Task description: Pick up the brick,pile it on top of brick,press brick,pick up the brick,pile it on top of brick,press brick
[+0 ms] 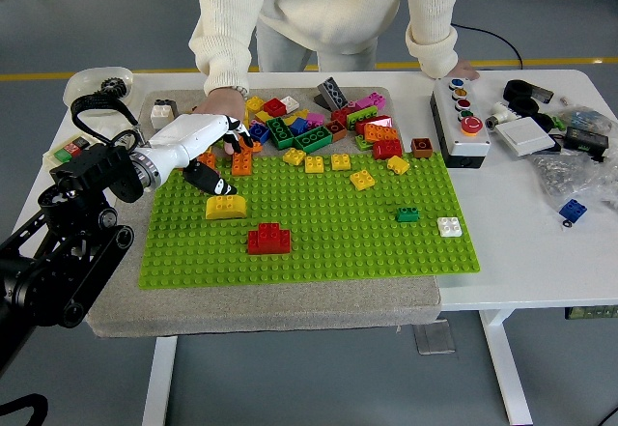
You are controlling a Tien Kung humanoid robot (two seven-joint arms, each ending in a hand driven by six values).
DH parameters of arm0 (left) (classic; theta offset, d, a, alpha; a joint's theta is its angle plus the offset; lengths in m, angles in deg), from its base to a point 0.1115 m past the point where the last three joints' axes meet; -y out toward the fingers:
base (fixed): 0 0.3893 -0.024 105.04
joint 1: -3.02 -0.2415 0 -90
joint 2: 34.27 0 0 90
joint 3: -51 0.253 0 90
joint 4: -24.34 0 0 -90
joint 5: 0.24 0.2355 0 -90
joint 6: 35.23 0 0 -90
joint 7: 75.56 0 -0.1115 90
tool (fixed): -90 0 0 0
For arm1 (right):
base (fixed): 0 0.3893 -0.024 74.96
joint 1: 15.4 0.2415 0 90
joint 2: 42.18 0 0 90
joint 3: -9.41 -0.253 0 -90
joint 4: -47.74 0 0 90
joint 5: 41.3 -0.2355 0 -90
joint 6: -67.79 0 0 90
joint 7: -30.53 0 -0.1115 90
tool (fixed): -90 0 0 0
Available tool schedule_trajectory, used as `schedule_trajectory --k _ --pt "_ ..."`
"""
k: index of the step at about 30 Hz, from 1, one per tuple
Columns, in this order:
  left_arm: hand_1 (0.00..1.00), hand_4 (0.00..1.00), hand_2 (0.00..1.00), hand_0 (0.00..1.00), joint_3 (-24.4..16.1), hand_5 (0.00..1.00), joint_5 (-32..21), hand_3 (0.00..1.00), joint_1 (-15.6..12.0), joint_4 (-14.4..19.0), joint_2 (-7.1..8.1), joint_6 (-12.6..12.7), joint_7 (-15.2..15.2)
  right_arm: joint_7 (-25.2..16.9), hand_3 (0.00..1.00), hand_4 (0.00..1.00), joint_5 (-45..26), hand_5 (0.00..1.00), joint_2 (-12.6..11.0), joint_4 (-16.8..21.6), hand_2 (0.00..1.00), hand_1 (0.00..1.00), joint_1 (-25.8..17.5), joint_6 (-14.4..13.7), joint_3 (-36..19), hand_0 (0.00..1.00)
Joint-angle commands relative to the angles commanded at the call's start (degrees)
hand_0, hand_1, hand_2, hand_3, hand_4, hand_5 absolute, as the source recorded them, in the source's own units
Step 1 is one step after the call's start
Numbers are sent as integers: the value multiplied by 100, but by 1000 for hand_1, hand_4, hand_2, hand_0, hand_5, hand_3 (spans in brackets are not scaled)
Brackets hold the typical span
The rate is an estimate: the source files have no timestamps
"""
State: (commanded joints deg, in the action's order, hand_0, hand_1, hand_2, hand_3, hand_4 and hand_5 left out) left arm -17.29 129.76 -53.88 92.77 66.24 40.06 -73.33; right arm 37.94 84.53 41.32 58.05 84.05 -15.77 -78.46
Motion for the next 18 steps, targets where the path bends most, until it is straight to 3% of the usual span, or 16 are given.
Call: schedule_trajectory --k 7,18 --pt "669 998 594 742 173 100 0 621 80 82 79 -138 -126 -8 588 798 -18 314 0 0 719 651 17 -1 15 742" --pt "662 998 586 739 389 101 0 614 174 113 148 -672 -294 -7 589 798 -2 314 -4 0 719 651 3 4 28 741"
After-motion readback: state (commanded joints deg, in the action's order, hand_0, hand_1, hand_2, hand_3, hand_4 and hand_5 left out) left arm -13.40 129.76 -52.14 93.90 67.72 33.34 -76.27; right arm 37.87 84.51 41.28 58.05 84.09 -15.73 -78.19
